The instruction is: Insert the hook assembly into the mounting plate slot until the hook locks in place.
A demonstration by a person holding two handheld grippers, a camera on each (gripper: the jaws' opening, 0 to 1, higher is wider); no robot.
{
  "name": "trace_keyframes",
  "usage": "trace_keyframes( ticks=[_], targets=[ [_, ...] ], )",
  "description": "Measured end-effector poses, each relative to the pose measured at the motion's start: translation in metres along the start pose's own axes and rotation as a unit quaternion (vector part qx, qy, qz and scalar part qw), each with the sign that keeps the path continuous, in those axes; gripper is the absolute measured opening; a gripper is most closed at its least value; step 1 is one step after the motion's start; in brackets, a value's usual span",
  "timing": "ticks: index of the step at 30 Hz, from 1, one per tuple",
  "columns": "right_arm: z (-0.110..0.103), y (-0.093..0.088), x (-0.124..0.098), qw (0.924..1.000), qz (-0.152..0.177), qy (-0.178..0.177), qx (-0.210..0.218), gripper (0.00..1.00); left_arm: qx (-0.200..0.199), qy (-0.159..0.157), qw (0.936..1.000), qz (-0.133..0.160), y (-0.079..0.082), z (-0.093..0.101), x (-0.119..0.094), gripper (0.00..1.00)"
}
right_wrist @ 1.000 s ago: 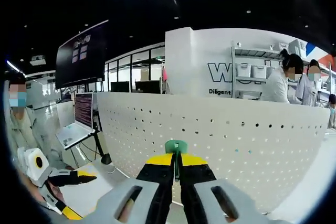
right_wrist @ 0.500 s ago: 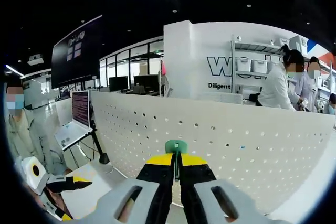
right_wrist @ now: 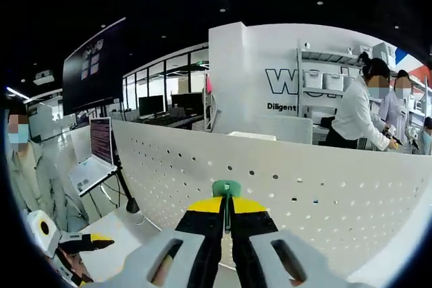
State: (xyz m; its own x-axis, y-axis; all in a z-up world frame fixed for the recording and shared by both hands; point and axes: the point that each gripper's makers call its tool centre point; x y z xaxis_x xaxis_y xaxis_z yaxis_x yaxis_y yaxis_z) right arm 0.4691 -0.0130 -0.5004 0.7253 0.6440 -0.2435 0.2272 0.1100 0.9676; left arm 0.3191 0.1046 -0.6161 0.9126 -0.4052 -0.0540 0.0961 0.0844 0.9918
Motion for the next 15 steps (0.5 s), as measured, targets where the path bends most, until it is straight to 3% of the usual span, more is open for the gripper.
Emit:
trace_keyframes(
  ticks=[15],
  targets=[
    [0.003,0.004,0.015,1.0,-0.006,-0.001,0.005,0.01,-0.004,0.009,1.0,0.001,0.0,-0.006,-0.004,0.8]
  ],
)
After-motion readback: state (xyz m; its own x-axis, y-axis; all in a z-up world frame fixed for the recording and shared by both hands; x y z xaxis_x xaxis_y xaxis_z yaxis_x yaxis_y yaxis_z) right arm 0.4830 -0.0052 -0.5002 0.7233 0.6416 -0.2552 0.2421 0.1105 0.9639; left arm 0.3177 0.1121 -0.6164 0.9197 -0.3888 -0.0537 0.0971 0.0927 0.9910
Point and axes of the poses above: the point that each gripper's makers call its tool centre point, and the gripper's own axes: x roughly forward along the fingers, z roughly to its right, y roughly out of its top, and after that the axes turned 14 degrees about y, right-handed
